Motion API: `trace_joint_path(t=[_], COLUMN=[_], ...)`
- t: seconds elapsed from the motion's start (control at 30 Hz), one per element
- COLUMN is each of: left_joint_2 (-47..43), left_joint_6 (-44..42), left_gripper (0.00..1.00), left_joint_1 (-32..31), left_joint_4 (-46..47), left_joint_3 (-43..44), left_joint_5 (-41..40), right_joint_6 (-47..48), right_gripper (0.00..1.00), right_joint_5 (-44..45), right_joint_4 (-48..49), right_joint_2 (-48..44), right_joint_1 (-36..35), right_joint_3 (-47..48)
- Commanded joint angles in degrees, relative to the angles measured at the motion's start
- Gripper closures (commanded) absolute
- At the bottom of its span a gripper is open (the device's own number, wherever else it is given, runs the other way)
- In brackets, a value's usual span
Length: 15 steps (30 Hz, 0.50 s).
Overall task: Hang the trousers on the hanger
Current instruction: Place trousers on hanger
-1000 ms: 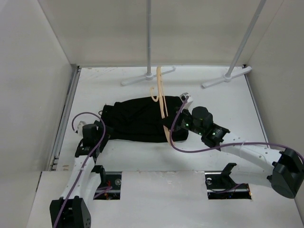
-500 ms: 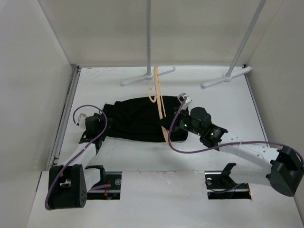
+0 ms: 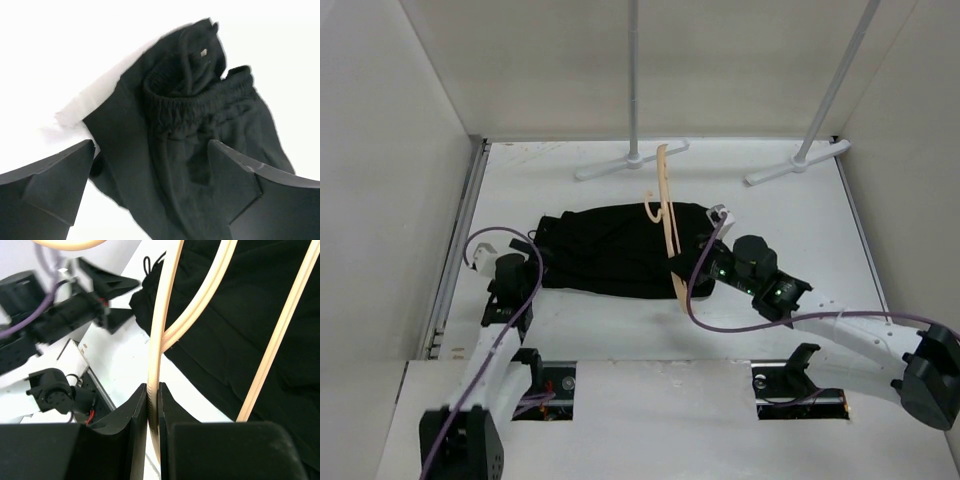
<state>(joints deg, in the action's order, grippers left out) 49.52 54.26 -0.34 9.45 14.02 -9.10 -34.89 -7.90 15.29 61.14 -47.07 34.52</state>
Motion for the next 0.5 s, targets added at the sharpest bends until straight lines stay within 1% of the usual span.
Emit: trace_joint_path(t=[0.0, 0.07, 0.13, 0.17, 0.2, 0.23, 0.27, 0.3, 0.33, 0.37, 0.4, 0.43, 0.47], left_joint_2=[-13.5, -20.1, -23.7, -24.4, -24.5, -23.9, -22.1, -19.7, -16.6, -12.6, -10.2, -6.1, -3.6], left_joint_6=[-5.1, -7.6, -9.5, -9.9, -9.9, -9.6, -9.0, -7.9, -6.5, -5.7, -5.4, -5.5, -5.7], left_gripper=[0.00, 0.00, 0.00, 0.03, 0.12, 0.23, 0.39, 0.47, 0.50, 0.50, 0.49, 0.47, 0.46], left_joint_1=[-0.4, -1.4, -3.0, -4.2, -6.7, -8.8, -12.1, -15.8, -20.1, -26.1, -30.1, -36.6, -40.4], left_joint_4=[-13.5, -19.1, -23.1, -24.2, -25.1, -25.0, -24.6, -23.5, -21.9, -19.2, -17.3, -14.0, -12.2], left_joint_3=[1.3, 4.2, 7.5, 8.7, 10.8, 12.2, 13.8, 15.4, 16.8, 18.3, 19.2, 20.9, 22.2], left_joint_5=[-8.0, -11.3, -13.0, -12.8, -10.6, -8.4, -5.1, -2.1, 0.5, 1.9, 1.7, 0.6, -0.7], right_joint_6=[0.8, 1.1, 0.9, 0.8, 0.7, 0.6, 0.6, 0.5, 0.5, 0.6, 0.7, 0.7, 0.6], right_gripper=[0.93, 0.93, 0.93, 0.93, 0.93, 0.94, 0.94, 0.94, 0.94, 0.94, 0.94, 0.94, 0.94], right_joint_5=[1.9, 3.2, 3.6, 3.7, 3.8, 4.2, 4.6, 5.3, 6.1, 6.9, 7.6, 8.2, 8.6], right_joint_4=[1.0, -0.7, -1.5, -1.5, -1.5, -1.6, -1.8, -2.5, -3.1, -3.6, -4.2, -4.8, -5.3], right_joint_2=[-4.6, -6.2, -7.2, -7.3, -7.4, -7.3, -7.3, -7.1, -6.9, -6.7, -6.6, -6.5, -6.5], right_joint_1=[1.9, 2.7, 3.7, 4.0, 4.0, 4.1, 4.4, 4.6, 4.6, 4.6, 4.6, 4.6, 4.6], right_joint_3=[-0.6, -1.8, -3.2, -4.0, -4.7, -5.3, -5.7, -6.0, -6.1, -6.2, -6.2, -6.3, -6.4])
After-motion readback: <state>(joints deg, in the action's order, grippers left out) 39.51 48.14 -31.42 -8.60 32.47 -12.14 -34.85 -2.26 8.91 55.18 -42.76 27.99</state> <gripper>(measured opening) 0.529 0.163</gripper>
